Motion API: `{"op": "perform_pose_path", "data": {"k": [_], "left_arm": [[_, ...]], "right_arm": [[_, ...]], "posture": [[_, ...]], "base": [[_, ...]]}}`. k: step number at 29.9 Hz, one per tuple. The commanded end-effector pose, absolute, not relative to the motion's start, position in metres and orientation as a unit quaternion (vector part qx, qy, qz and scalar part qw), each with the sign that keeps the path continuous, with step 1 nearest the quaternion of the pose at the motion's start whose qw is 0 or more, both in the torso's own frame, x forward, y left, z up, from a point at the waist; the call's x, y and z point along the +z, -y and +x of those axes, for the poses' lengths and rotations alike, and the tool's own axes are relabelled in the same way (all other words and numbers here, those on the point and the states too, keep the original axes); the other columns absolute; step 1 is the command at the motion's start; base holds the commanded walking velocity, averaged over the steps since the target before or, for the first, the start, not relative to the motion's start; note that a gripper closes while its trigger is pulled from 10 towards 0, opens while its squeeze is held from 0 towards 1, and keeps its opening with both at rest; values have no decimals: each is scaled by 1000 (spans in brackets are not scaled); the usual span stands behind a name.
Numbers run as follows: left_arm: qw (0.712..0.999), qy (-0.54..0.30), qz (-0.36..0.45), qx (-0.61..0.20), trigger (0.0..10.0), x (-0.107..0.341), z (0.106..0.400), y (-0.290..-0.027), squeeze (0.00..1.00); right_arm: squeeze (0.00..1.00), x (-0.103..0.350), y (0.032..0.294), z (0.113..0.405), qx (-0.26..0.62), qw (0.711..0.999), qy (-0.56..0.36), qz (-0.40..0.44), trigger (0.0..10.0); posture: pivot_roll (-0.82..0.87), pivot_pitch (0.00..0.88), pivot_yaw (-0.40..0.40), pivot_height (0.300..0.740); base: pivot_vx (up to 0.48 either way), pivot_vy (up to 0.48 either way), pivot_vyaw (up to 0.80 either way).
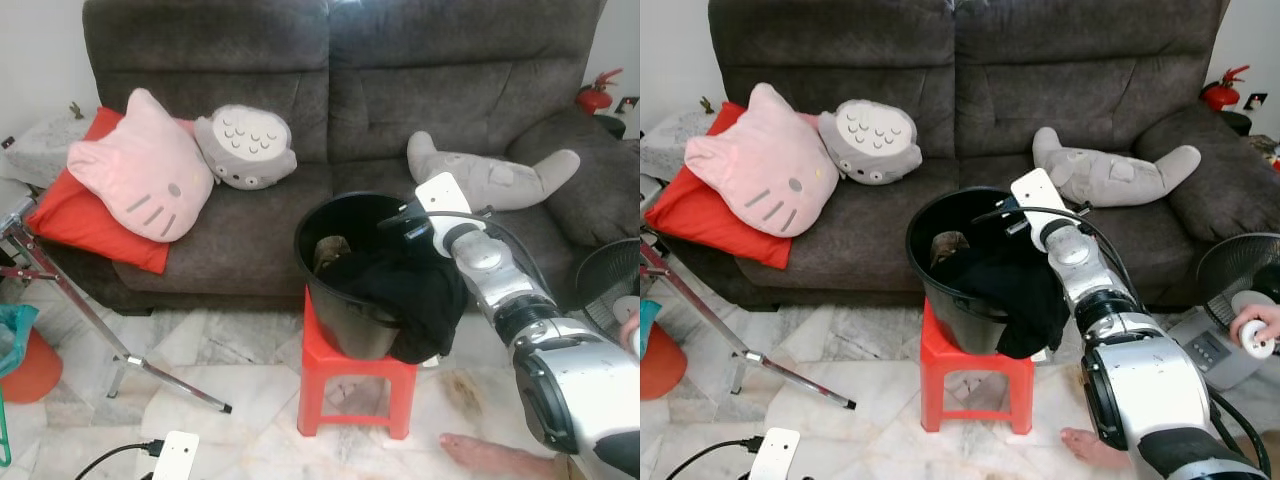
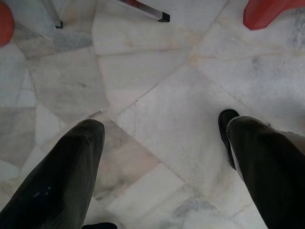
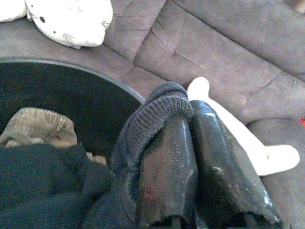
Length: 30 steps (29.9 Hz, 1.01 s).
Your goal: Hang hanger
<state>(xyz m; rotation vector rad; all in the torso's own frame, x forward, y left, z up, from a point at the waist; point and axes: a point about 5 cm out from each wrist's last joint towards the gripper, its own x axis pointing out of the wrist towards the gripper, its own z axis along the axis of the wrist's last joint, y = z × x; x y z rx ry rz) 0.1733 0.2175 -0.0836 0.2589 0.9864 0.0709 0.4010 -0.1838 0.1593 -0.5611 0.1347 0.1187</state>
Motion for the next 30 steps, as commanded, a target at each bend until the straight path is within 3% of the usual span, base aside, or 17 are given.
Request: {"op": "perform_pose_path", "data": {"k": [1, 15, 23, 30], "left_arm": [[869, -476, 125, 43, 10000, -85, 170, -219, 0], [869, -477, 127, 44, 10000, -85, 170, -220, 0], [867, -479, 129, 43, 10000, -85, 170, -220, 0], [866, -480, 132, 43, 10000, -85, 170, -220, 0]], "right_arm": [[0, 169, 176, 405, 67, 959, -45, -273, 0], [0, 168, 175, 404, 69, 959, -45, -272, 0], [0, 171, 168, 405, 84, 959, -29, -268, 0], [0, 181, 135, 404, 193, 945, 19, -264, 0]], "posture": [[-16, 0, 45, 740], [-18, 0, 47, 740], [-17, 0, 46, 740], [-17, 0, 46, 740]], "base": [[379, 0, 0], [404, 0, 0], [0, 0, 0], [0, 0, 0]]}}
